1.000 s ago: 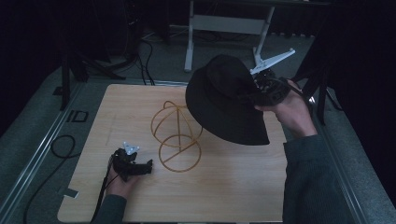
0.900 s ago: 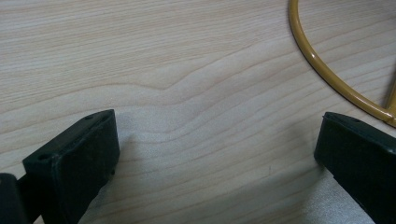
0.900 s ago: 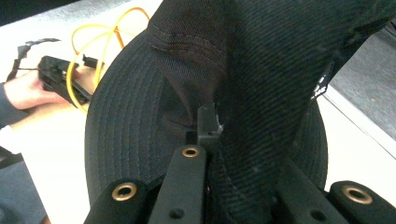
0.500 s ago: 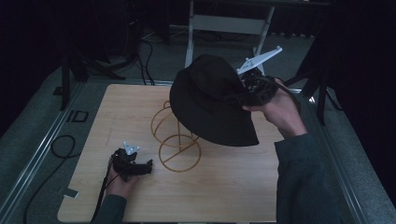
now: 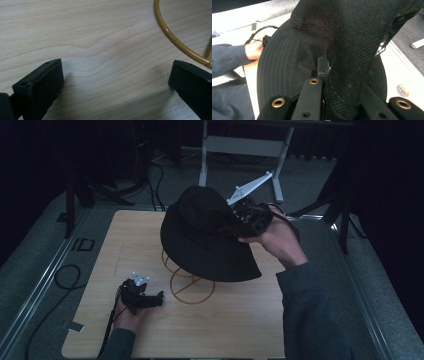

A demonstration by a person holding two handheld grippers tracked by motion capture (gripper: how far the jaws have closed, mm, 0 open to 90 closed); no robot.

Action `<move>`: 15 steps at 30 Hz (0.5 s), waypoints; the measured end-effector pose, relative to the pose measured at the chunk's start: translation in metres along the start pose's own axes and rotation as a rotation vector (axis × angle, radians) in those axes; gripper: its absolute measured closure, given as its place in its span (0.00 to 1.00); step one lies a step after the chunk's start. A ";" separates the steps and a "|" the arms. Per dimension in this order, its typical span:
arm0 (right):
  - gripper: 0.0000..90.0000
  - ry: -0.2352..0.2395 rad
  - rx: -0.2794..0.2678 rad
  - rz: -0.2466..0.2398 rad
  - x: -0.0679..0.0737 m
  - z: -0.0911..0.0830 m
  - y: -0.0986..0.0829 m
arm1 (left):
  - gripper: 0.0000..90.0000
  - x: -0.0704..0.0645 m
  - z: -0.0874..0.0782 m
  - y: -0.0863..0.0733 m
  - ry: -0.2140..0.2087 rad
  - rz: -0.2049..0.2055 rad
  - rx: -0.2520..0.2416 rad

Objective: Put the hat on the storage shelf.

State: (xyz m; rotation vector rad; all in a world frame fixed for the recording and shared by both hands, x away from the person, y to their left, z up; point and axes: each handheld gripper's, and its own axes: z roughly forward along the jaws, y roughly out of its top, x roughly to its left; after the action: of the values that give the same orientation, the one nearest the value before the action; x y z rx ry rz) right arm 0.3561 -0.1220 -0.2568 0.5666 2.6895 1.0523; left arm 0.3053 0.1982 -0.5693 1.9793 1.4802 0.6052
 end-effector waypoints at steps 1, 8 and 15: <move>0.97 0.003 0.001 -0.001 0.001 0.002 0.001 | 0.00 0.000 0.000 0.000 0.000 0.002 0.002; 0.97 0.023 0.021 -0.017 0.007 0.013 0.005 | 0.00 0.000 0.000 0.000 0.000 0.005 0.002; 0.97 0.034 0.031 -0.017 0.009 0.026 0.007 | 0.00 0.000 0.000 0.000 0.001 0.004 0.001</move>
State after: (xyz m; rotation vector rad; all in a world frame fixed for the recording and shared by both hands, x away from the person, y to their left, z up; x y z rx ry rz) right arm 0.3582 -0.0983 -0.2713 0.5353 2.7396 1.0272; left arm 0.3054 0.1983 -0.5693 1.9834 1.4777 0.6080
